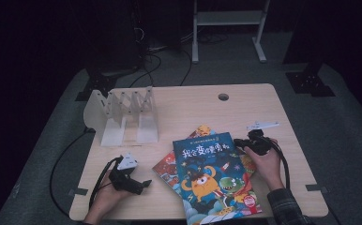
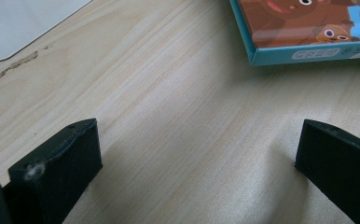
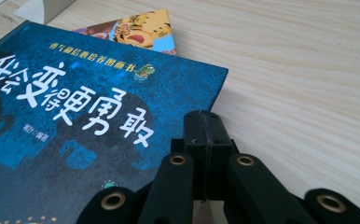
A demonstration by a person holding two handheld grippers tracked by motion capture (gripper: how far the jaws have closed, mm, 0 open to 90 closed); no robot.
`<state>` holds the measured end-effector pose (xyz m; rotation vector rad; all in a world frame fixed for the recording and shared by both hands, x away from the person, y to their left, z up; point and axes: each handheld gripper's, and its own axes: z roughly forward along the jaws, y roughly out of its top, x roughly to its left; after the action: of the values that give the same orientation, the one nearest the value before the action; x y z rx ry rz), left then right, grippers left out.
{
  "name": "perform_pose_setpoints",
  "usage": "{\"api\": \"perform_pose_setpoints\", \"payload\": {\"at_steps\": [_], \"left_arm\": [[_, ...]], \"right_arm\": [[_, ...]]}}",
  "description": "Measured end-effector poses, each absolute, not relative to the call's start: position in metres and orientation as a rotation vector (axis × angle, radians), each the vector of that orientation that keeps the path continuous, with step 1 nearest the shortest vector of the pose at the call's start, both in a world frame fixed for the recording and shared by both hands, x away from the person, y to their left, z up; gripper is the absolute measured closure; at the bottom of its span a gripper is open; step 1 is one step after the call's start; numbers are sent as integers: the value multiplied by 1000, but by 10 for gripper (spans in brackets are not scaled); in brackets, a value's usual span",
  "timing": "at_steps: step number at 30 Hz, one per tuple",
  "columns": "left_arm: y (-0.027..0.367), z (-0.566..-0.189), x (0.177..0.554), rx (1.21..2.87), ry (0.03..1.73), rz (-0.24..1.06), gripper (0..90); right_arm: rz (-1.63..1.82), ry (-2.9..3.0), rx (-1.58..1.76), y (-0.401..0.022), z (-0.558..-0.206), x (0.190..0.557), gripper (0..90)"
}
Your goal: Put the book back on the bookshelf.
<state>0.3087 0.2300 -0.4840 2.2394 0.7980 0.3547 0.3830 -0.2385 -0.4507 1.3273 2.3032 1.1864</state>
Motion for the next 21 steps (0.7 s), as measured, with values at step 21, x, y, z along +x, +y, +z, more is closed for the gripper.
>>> {"api": "perform_pose_setpoints", "payload": {"at_steps": [21], "left_arm": [[230,-484,309,2246,794,355,0]], "right_arm": [[1188,2376,1248,-208,-449,398,896]]}}
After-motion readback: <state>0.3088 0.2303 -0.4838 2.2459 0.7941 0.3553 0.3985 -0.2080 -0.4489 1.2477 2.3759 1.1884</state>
